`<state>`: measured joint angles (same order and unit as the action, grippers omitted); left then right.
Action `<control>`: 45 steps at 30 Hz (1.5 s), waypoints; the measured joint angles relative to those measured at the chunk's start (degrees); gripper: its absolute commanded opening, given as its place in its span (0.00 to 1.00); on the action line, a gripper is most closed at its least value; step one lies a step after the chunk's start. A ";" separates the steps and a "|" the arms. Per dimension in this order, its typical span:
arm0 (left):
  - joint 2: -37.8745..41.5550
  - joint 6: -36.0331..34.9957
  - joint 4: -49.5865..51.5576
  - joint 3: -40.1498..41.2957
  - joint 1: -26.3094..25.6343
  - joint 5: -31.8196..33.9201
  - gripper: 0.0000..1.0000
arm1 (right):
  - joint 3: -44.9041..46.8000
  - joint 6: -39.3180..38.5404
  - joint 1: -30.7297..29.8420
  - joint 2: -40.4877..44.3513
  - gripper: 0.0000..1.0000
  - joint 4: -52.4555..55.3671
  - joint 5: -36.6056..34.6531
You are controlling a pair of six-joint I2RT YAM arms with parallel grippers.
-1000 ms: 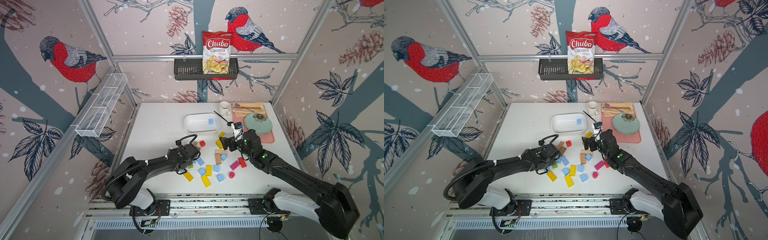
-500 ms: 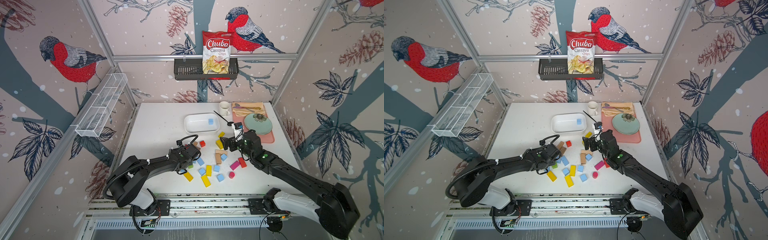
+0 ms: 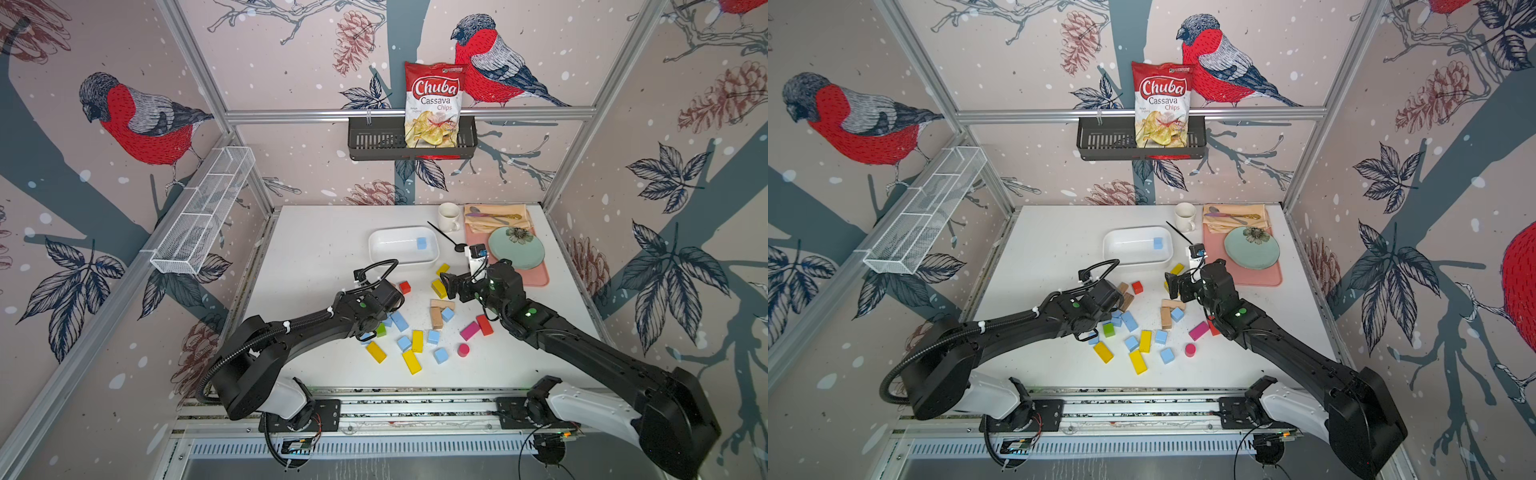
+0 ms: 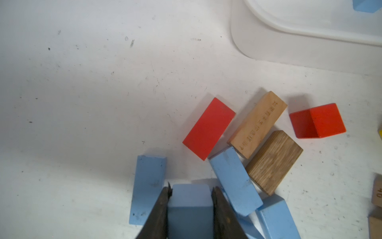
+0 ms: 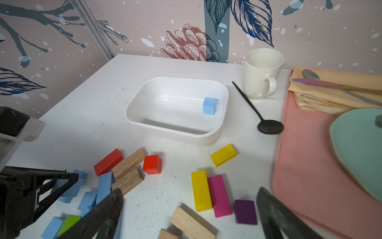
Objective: Pick out the blue building blocks
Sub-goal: Pick up the building block from the center of the board, then place the building block in the storage box.
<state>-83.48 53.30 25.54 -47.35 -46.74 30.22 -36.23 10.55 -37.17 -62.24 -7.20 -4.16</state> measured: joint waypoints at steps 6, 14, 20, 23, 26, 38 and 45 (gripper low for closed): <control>-0.61 -4.46 -0.09 -5.49 1.51 1.73 0.07 | -0.35 0.15 0.00 0.04 1.00 0.04 -0.15; -3.91 -13.25 -4.76 -15.89 5.55 1.01 0.05 | -0.46 0.31 -0.07 0.24 1.00 0.48 -0.37; -8.41 -18.23 -7.30 -22.34 6.95 -0.79 0.04 | -0.35 0.35 -0.31 1.88 1.00 0.90 -1.01; -10.78 -19.47 -8.61 -25.11 7.87 -1.62 0.04 | -0.28 0.57 -0.35 2.58 1.00 1.25 -1.27; -13.88 -20.92 -9.11 -28.68 8.87 -2.19 0.04 | -0.22 1.36 -0.59 3.10 1.00 1.92 -1.44; -30.23 -23.71 -11.06 -45.22 10.97 -6.12 0.04 | 0.68 1.40 -0.70 4.46 1.00 2.86 -2.56; -40.00 -23.78 -10.01 -56.02 11.45 -8.07 0.04 | 1.38 1.40 -0.68 5.03 1.00 3.06 -3.82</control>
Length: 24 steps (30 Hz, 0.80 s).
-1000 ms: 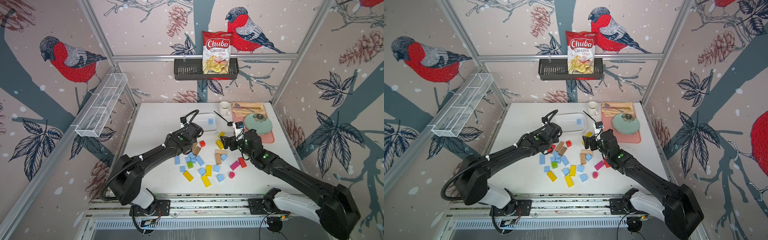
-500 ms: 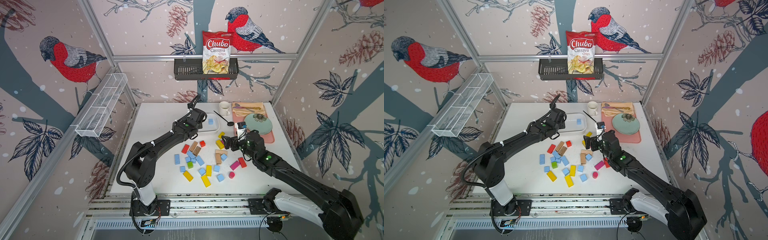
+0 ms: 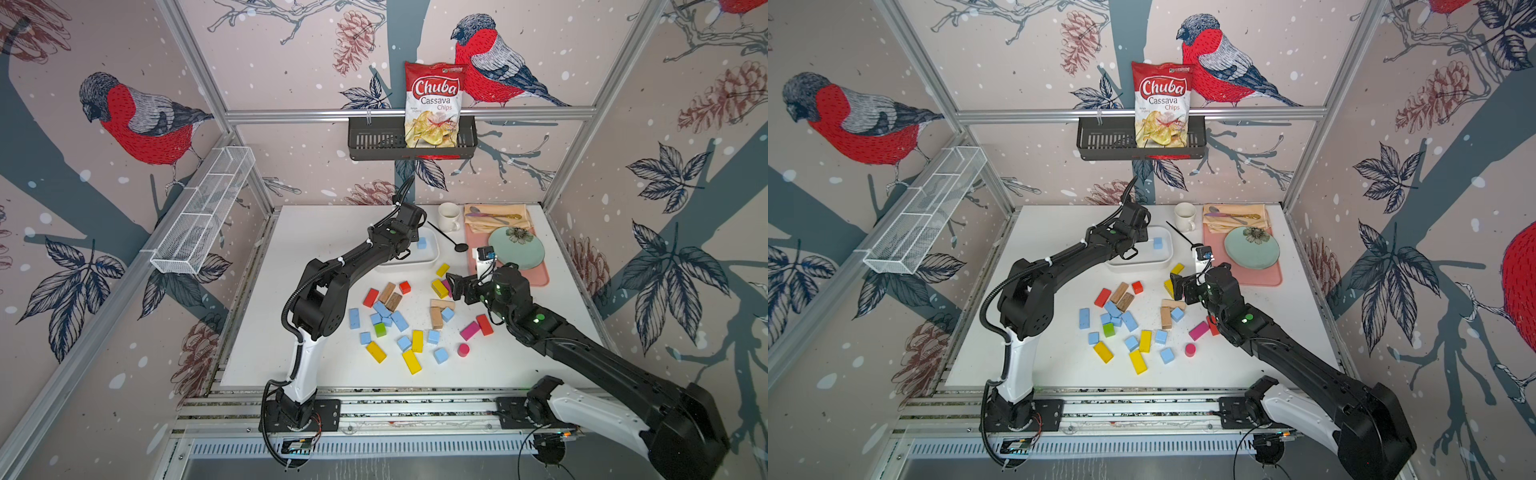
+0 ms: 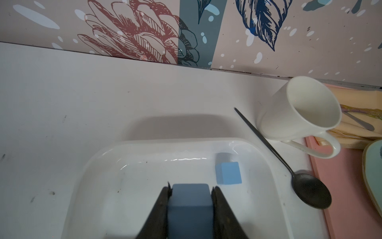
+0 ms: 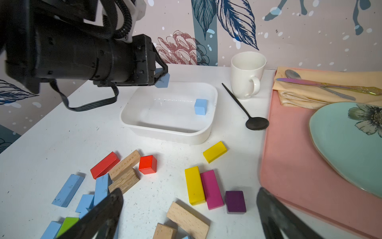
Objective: Pick out the blue building blocks
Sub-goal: Place the building block in the storage box.
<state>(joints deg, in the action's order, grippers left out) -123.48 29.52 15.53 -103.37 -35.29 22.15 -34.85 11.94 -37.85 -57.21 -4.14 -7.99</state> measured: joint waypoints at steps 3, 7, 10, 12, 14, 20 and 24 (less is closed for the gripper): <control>-4.24 -0.74 0.76 -5.16 0.07 -0.90 0.04 | 0.33 0.00 0.00 0.00 1.00 0.07 -0.44; -9.11 -1.01 1.92 -10.78 0.35 -1.51 0.04 | 0.57 0.00 0.00 0.02 1.00 0.13 -0.70; -11.82 -1.44 2.32 -13.22 0.57 -1.79 0.04 | 0.81 0.00 0.00 0.07 1.00 0.20 -1.01; -13.29 -1.51 2.54 -14.49 0.57 -1.99 0.04 | 0.92 0.00 0.00 0.22 1.00 0.22 -1.07; -14.75 -2.45 2.78 -15.65 0.55 -2.34 0.04 | 1.11 0.00 0.00 0.46 1.00 0.22 -1.27; -19.56 -2.51 3.19 -20.68 0.57 -2.75 0.04 | 1.38 0.00 0.00 0.61 1.00 0.28 -1.77; -21.68 -2.54 3.63 -23.02 0.57 -2.86 0.04 | 1.55 0.00 0.02 0.83 1.00 0.28 -2.10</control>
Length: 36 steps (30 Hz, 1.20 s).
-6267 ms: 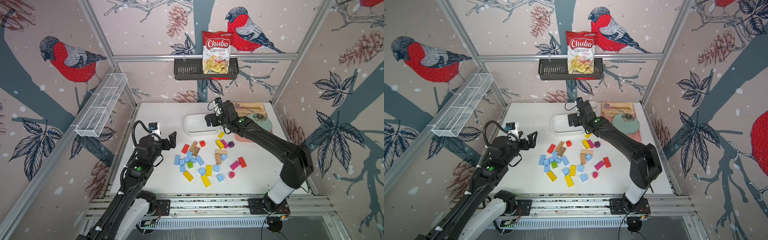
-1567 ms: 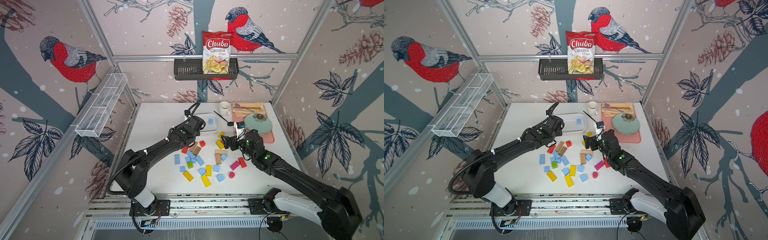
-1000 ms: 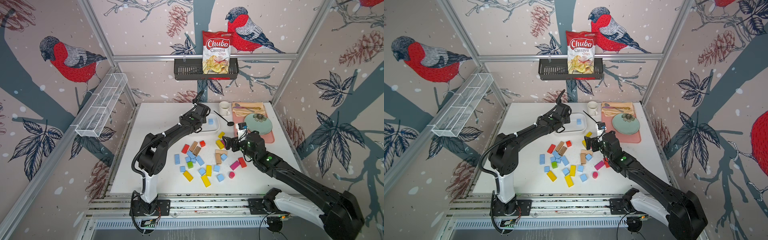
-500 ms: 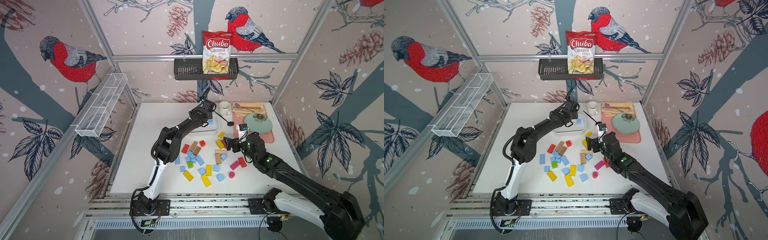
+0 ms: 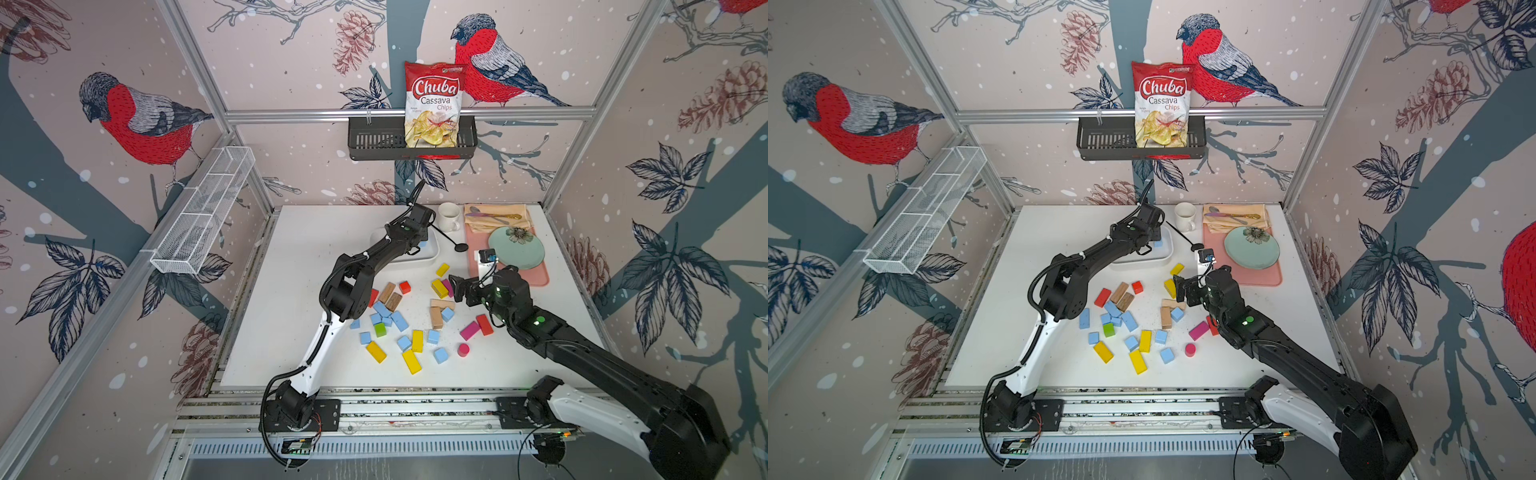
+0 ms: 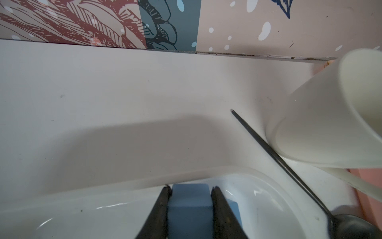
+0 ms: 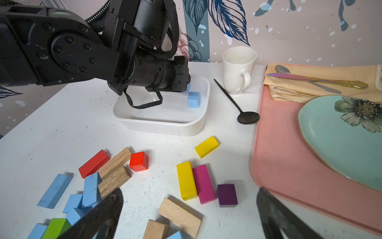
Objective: Pick out the blue building blocks
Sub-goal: Place the building block in the storage box.
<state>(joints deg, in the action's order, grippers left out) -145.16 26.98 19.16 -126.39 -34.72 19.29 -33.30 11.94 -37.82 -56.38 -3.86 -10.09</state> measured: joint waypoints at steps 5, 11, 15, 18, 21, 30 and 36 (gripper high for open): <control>-1.09 0.02 0.66 -0.28 0.00 -0.72 0.05 | 0.13 0.00 0.00 0.37 1.00 0.02 -0.04; -1.22 0.04 1.01 -0.35 0.00 -1.20 0.15 | 0.22 0.00 0.00 0.37 1.00 0.02 -0.04; -1.22 0.07 1.01 -0.35 0.00 -1.31 0.23 | 0.24 0.02 0.00 0.37 1.00 0.02 -0.04; -1.20 0.07 1.01 -0.35 0.00 -1.75 0.31 | 0.24 0.17 0.00 0.39 1.00 0.02 -0.04; -1.07 0.07 1.05 -0.35 0.00 -2.43 0.40 | 0.24 0.17 0.00 0.46 1.00 0.02 -0.04; 1.90 0.02 1.22 -0.35 0.00 -4.26 0.64 | 0.22 0.28 0.00 1.25 1.00 0.09 -0.02; 10.36 0.02 1.49 4.46 0.00 -6.14 0.73 | 0.04 0.39 -0.07 2.51 1.00 1.57 -0.02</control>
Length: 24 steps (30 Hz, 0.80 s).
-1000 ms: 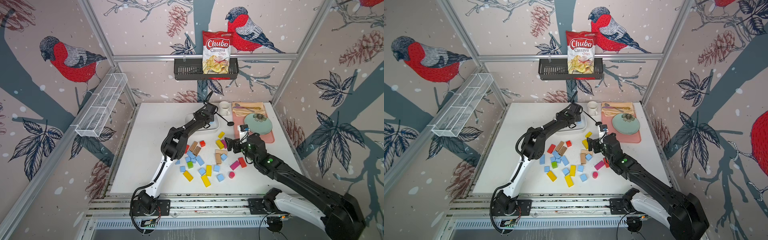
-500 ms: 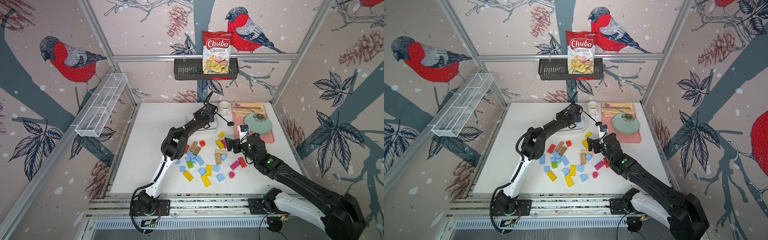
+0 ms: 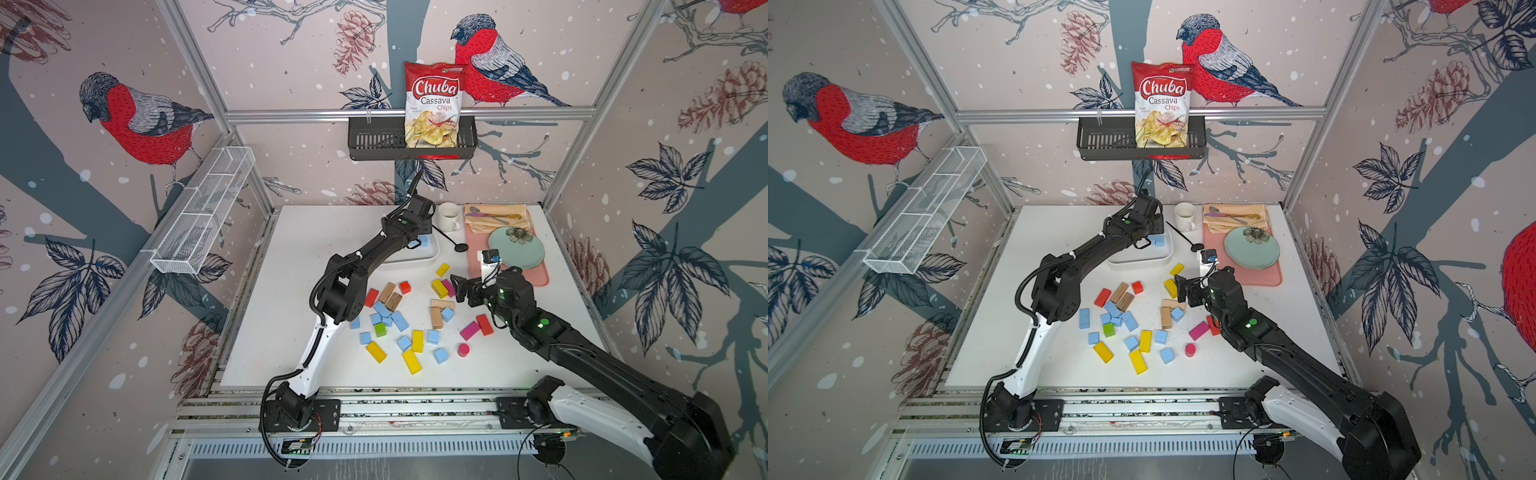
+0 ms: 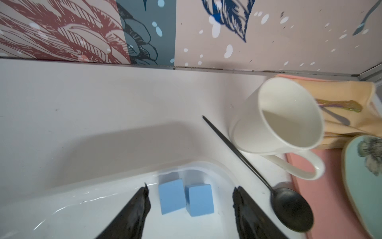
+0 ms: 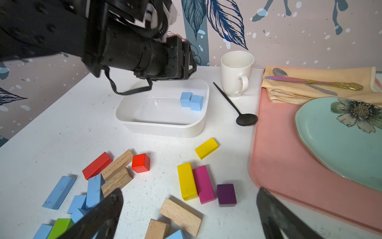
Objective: Pick out the blue building blocks
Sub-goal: Place the building block in the storage box, then pick up the building block from the center of the board.
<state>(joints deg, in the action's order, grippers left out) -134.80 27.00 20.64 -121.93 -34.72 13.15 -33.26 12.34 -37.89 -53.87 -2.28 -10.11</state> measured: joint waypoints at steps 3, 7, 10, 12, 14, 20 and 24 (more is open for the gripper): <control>8.31 -0.02 -2.14 8.98 -0.02 -1.11 0.76 | -0.07 0.02 -0.13 0.59 1.00 0.33 0.02; 20.11 -0.07 -6.29 23.71 -0.07 -2.12 0.80 | -0.24 0.02 -0.44 0.68 1.00 0.63 0.50; 27.36 -0.42 -8.37 32.96 -0.13 -2.36 0.82 | -0.48 0.02 -0.70 0.57 1.00 0.70 1.18; 31.91 -0.42 -9.27 38.71 -0.20 -2.29 0.83 | -0.72 0.02 -0.94 0.24 1.00 0.70 1.62; 36.26 -0.39 -10.36 44.28 -0.33 -1.79 0.84 | -0.92 0.02 -1.22 -0.28 1.00 0.74 2.03; 49.09 0.92 -11.41 60.04 -1.20 0.87 0.86 | -2.40 -0.02 -2.60 -2.60 1.00 1.09 3.04; 54.71 2.93 -11.13 68.04 -1.51 3.50 0.87 | -3.48 -0.24 -3.69 -4.07 1.00 1.29 3.13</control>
<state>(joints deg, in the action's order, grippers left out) -80.09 29.93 9.52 -53.89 -36.23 16.64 -36.73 12.10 -41.58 -57.93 -0.99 -6.98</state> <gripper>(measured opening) 0.867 0.996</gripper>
